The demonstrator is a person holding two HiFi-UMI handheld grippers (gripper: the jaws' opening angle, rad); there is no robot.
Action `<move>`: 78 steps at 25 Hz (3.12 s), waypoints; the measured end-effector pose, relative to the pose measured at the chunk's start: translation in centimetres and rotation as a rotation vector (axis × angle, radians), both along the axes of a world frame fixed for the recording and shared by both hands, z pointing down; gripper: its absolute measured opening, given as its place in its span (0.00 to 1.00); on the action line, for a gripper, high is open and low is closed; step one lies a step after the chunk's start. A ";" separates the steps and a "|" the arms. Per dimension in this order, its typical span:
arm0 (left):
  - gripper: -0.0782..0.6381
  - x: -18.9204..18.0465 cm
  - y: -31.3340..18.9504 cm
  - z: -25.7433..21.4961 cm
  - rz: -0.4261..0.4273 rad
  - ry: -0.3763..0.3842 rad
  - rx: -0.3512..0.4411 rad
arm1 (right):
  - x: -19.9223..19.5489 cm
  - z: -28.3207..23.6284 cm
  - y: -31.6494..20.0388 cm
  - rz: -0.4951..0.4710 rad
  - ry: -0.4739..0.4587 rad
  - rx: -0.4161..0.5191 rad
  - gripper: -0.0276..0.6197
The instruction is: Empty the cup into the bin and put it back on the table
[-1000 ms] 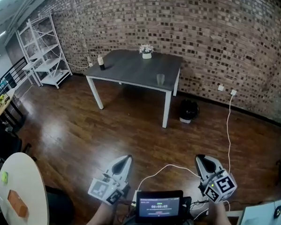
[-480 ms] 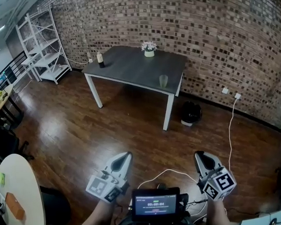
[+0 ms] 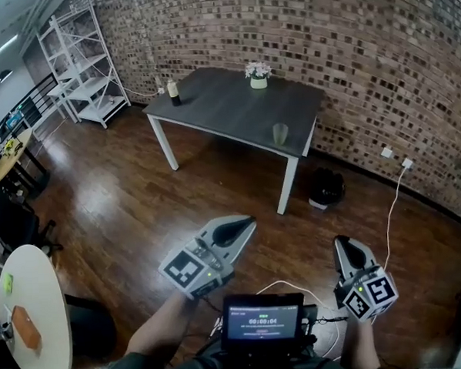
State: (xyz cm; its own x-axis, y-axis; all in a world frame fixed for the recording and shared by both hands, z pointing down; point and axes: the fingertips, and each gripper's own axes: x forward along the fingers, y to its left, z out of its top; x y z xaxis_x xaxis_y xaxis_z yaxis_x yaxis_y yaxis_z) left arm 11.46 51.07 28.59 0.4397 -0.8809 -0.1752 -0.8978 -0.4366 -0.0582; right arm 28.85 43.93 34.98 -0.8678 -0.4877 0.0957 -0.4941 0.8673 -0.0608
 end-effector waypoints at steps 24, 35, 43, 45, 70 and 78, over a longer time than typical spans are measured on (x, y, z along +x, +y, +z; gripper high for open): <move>0.10 1.5 -10.5 -1.7 0.111 0.019 0.000 | -3.0 1.5 -9.3 -0.061 0.012 -0.040 0.05; 0.10 -6.8 -17.4 -1.1 0.125 0.064 -0.002 | -9.7 1.6 -17.0 -0.012 0.021 -0.027 0.05; 0.10 -14.4 -23.4 -0.3 0.163 0.046 -0.011 | -17.4 1.5 -22.3 0.000 0.012 -0.005 0.05; 0.10 -16.0 -24.6 -0.1 0.168 0.031 -0.020 | -19.1 1.4 -23.5 0.004 0.017 -0.004 0.05; 0.10 -25.2 -36.8 1.2 0.216 0.094 -0.047 | -29.2 1.2 -36.0 0.005 0.078 0.006 0.16; 0.10 -25.0 -42.8 0.6 0.179 0.089 -0.061 | -30.3 1.6 -40.7 -0.104 0.077 0.004 0.34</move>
